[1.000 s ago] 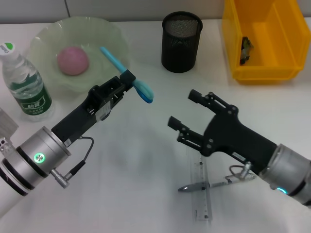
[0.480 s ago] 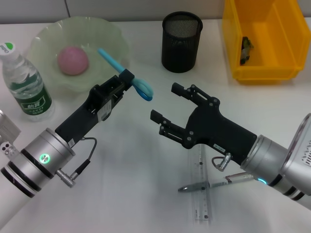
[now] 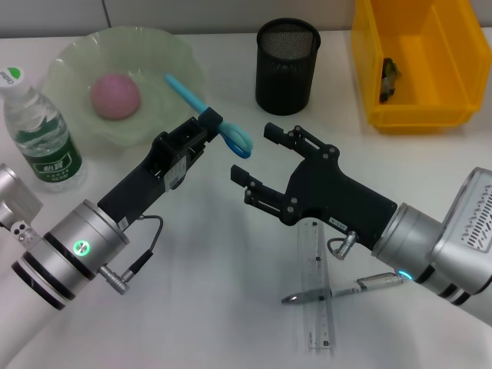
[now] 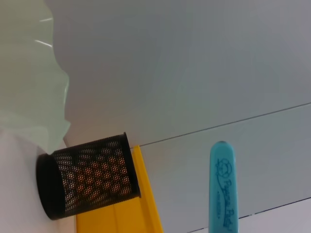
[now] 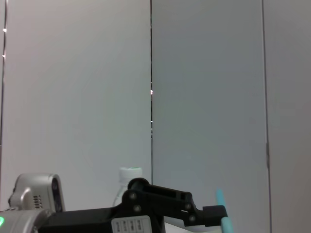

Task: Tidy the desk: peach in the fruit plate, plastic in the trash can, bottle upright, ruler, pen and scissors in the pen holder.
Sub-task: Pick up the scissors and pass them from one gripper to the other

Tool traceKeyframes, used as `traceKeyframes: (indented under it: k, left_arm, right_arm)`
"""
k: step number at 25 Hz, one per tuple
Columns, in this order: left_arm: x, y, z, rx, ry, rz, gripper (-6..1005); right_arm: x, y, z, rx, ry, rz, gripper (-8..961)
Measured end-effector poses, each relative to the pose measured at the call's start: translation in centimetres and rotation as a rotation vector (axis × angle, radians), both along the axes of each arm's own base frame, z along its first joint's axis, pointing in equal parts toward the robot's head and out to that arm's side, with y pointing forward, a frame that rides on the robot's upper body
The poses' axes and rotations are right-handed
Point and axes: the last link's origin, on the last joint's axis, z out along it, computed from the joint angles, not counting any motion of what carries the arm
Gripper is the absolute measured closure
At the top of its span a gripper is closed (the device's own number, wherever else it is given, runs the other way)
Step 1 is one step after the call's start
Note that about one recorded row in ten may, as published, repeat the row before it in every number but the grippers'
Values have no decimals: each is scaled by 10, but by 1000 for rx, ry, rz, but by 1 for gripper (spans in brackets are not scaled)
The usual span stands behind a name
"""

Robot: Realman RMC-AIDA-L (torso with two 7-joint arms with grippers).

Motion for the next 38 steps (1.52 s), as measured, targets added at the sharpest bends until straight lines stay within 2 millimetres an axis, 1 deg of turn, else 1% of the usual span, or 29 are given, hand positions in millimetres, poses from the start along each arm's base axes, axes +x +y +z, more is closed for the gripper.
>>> traceKeyframes:
  k: [10, 28, 38]
  left_arm:
    - [0, -3, -3, -4, -10, 9, 770]
    - [-9, -4, 2, 11, 7, 25, 775]
    - [-11, -4, 3, 11, 3, 36, 777]
  right_arm:
    - [-3, 8, -3, -3, -28, 0, 185]
    - [-6, 9, -1, 1, -24, 22, 186]
    - [-10, 7, -6, -26, -40, 50, 185]
